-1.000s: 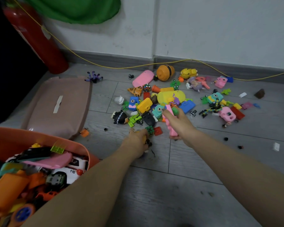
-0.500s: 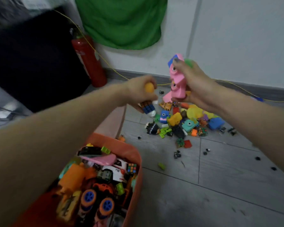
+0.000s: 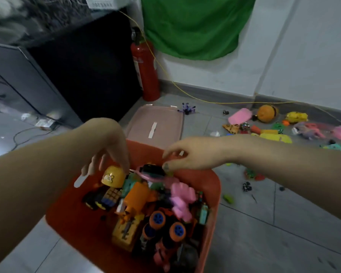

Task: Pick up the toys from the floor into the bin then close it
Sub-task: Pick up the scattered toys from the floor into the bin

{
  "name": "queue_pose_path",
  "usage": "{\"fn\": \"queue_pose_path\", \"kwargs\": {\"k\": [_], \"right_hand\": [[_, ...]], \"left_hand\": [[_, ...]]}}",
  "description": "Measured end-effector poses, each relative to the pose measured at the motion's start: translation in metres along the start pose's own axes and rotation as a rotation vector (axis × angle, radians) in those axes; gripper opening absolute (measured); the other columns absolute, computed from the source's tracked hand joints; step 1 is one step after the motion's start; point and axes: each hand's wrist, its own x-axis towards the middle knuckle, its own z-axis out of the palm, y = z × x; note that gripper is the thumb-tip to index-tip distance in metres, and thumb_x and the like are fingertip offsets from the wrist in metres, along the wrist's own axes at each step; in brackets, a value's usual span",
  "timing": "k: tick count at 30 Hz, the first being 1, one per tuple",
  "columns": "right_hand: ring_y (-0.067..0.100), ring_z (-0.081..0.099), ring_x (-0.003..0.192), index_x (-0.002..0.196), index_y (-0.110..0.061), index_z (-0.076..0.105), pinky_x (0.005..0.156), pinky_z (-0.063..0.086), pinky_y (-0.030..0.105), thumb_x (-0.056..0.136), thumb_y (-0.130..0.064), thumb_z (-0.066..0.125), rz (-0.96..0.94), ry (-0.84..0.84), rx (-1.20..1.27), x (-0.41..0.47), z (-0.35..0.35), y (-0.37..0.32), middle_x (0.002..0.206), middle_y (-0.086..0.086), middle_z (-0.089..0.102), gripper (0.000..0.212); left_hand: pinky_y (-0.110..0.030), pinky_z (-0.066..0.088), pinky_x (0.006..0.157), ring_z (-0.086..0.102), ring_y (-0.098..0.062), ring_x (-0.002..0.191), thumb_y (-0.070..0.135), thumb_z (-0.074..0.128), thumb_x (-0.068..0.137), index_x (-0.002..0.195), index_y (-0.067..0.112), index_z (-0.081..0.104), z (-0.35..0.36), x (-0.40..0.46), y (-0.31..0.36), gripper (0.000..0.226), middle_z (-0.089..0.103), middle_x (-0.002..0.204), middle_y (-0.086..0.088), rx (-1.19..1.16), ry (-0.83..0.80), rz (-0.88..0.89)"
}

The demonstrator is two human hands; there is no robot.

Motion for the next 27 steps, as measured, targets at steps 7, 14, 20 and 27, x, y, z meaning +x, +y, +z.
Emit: {"fn": "queue_pose_path", "kwargs": {"k": [7,14,20,27], "right_hand": [[0.023,0.062,0.066,0.101,-0.02,0.065,0.064,0.053,0.028,0.098,-0.045,0.049,0.277,0.272,0.153,-0.008,-0.02,0.056,0.088,0.006,0.065,0.03],[0.026,0.059,0.1,0.126,-0.019,0.057,0.082,0.046,0.03,0.096,-0.039,0.05,0.642,0.184,0.027,-0.046,0.006,0.151,0.117,0.011,0.062,0.036],[0.039,0.041,0.133,0.156,-0.022,0.012,0.102,0.04,0.037,0.094,-0.041,0.056,0.8,0.224,0.11,-0.067,0.059,0.221,0.15,0.023,0.035,0.079],[0.041,0.033,0.139,0.156,-0.03,0.005,0.109,0.036,0.046,0.09,-0.046,0.059,1.04,0.191,0.184,-0.087,0.113,0.279,0.156,0.021,0.018,0.087]], "left_hand": [[-0.036,0.061,0.065,0.069,-0.025,0.087,0.034,0.051,0.097,0.126,0.009,0.052,-0.019,-0.035,0.051,0.038,0.063,0.104,-0.012,-0.049,0.489,0.408],[-0.029,0.049,0.08,0.064,-0.024,0.097,0.033,0.051,0.094,0.113,0.017,0.06,-0.015,-0.066,0.171,0.026,0.067,0.109,-0.005,-0.019,0.818,0.861],[-0.035,0.044,0.089,0.053,-0.03,0.115,0.031,0.054,0.094,0.142,0.012,0.037,0.006,-0.029,0.24,0.055,0.048,0.139,-0.014,-0.027,0.607,0.809],[-0.047,0.038,0.107,0.036,-0.04,0.135,0.034,0.054,0.091,0.154,0.018,0.009,0.015,0.005,0.284,0.079,0.021,0.154,-0.021,0.018,0.517,0.6]]}}
